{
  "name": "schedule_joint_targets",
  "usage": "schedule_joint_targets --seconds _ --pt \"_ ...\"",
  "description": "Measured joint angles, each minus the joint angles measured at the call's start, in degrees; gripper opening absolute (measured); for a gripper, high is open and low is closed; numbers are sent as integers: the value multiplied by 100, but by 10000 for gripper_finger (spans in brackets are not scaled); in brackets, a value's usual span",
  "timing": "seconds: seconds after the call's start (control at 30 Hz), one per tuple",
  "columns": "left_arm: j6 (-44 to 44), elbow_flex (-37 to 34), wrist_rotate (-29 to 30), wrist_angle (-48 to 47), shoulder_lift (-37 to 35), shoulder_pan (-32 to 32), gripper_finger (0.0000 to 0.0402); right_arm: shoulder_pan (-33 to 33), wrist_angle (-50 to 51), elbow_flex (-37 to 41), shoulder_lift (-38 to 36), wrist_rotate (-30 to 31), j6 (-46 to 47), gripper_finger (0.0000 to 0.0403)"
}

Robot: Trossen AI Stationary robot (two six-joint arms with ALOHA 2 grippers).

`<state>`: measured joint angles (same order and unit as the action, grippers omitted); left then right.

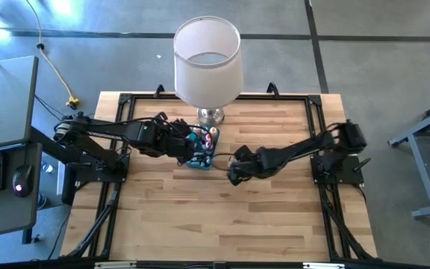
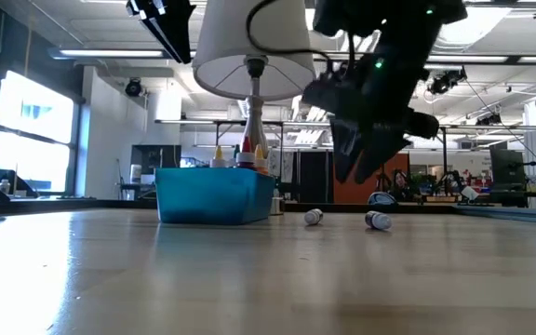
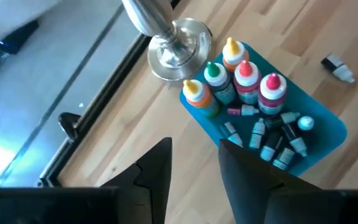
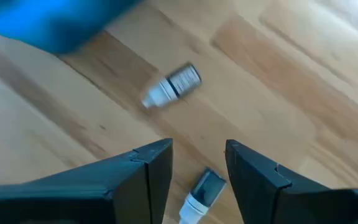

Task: Pick & Place food coloring
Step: Put the small red food coloring bottle into the blue bin

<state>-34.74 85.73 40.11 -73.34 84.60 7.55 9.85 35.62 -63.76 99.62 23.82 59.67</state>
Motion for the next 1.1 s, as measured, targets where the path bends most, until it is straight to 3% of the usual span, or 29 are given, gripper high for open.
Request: schedule_joint_targets --seconds 0.27,0.6,0.77,0.87,1.1 --pt "198 0 108 -67 -2 0 128 6 535 -616 947 -266 902 142" --pt "319 0 202 -158 0 0 128 11 697 -631 869 131 1231 142" --pt "306 0 209 -169 0 0 128 58 964 -630 867 -167 1200 142" --pt "306 0 206 -179 0 0 128 158 1161 -629 867 -162 379 142" --pt "302 0 160 -177 0 0 128 185 1235 -628 867 -205 -2482 142"
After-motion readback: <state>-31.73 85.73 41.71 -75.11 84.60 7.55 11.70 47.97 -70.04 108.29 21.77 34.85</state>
